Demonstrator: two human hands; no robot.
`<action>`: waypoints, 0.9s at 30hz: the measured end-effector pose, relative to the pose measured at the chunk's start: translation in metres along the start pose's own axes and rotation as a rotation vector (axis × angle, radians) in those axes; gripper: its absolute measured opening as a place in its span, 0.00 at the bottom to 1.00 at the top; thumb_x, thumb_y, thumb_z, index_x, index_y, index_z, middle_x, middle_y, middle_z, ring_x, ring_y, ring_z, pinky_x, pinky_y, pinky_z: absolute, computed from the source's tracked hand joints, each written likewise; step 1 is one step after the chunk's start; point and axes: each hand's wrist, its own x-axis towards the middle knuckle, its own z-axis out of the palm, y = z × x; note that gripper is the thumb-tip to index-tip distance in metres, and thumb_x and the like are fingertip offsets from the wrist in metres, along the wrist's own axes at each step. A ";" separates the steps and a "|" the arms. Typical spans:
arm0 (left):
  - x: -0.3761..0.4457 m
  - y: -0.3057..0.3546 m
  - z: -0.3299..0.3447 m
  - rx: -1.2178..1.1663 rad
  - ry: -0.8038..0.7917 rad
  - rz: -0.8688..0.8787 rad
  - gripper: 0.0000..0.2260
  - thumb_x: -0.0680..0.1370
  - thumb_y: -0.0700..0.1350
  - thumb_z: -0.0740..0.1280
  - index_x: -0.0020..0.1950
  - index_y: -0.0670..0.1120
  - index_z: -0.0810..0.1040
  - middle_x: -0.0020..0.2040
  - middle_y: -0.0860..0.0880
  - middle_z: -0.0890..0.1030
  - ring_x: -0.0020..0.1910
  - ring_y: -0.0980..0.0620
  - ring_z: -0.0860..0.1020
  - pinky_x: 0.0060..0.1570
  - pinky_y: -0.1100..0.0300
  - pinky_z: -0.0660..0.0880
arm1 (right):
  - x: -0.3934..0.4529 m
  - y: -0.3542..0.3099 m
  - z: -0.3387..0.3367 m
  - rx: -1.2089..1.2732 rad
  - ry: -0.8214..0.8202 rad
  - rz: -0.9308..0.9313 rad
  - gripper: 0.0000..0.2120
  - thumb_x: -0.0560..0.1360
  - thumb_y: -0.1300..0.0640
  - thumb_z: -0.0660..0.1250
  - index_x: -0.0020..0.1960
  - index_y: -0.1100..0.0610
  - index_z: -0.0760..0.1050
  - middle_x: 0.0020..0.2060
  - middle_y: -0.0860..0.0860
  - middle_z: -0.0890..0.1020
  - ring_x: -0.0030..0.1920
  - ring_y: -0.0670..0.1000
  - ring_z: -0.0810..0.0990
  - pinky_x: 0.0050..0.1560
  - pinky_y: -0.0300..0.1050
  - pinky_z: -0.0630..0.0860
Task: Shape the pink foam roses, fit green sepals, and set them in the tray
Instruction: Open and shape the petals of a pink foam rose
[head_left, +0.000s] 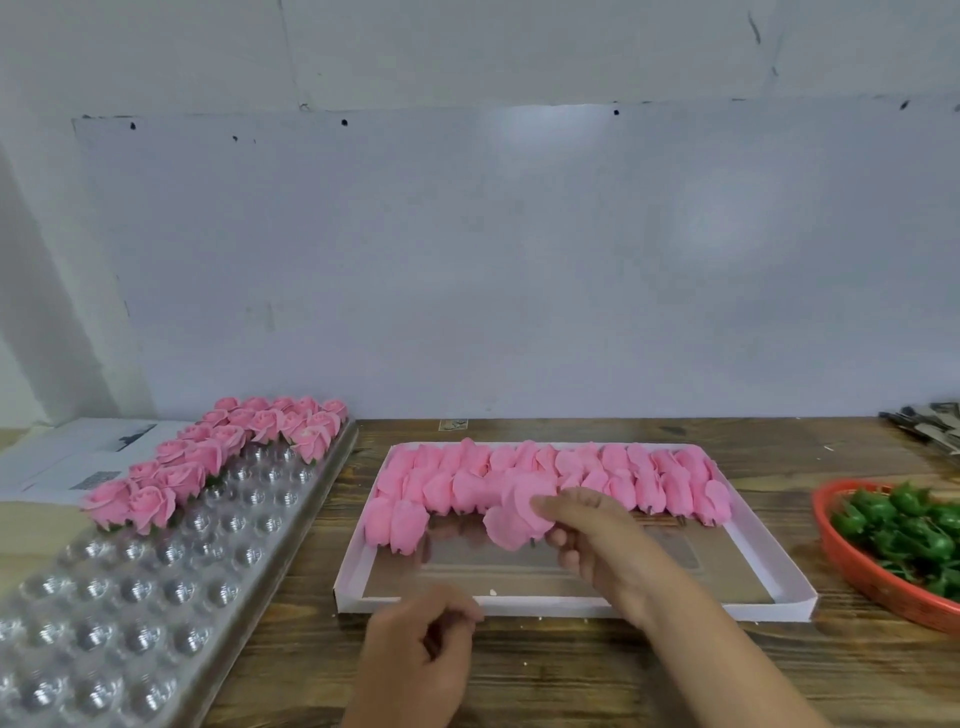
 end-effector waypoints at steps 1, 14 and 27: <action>0.007 0.007 0.003 -0.063 -0.028 -0.051 0.23 0.72 0.29 0.70 0.36 0.59 0.82 0.32 0.54 0.82 0.29 0.59 0.78 0.33 0.69 0.73 | -0.004 0.000 -0.004 0.028 -0.002 -0.019 0.15 0.71 0.59 0.75 0.31 0.51 0.73 0.28 0.52 0.73 0.28 0.46 0.69 0.25 0.35 0.66; 0.053 0.054 0.055 -0.672 -0.151 -0.481 0.06 0.79 0.48 0.70 0.45 0.53 0.86 0.45 0.49 0.86 0.45 0.55 0.85 0.42 0.62 0.80 | -0.014 0.010 -0.024 0.186 0.010 -0.131 0.21 0.68 0.62 0.74 0.59 0.62 0.73 0.37 0.56 0.76 0.33 0.48 0.73 0.28 0.37 0.70; 0.047 0.028 0.058 -0.963 -0.284 -0.481 0.05 0.69 0.43 0.76 0.44 0.46 0.87 0.51 0.39 0.85 0.45 0.46 0.85 0.43 0.56 0.82 | -0.022 0.023 -0.030 0.181 -0.174 -0.112 0.19 0.70 0.57 0.76 0.60 0.60 0.81 0.51 0.59 0.83 0.45 0.50 0.81 0.40 0.39 0.77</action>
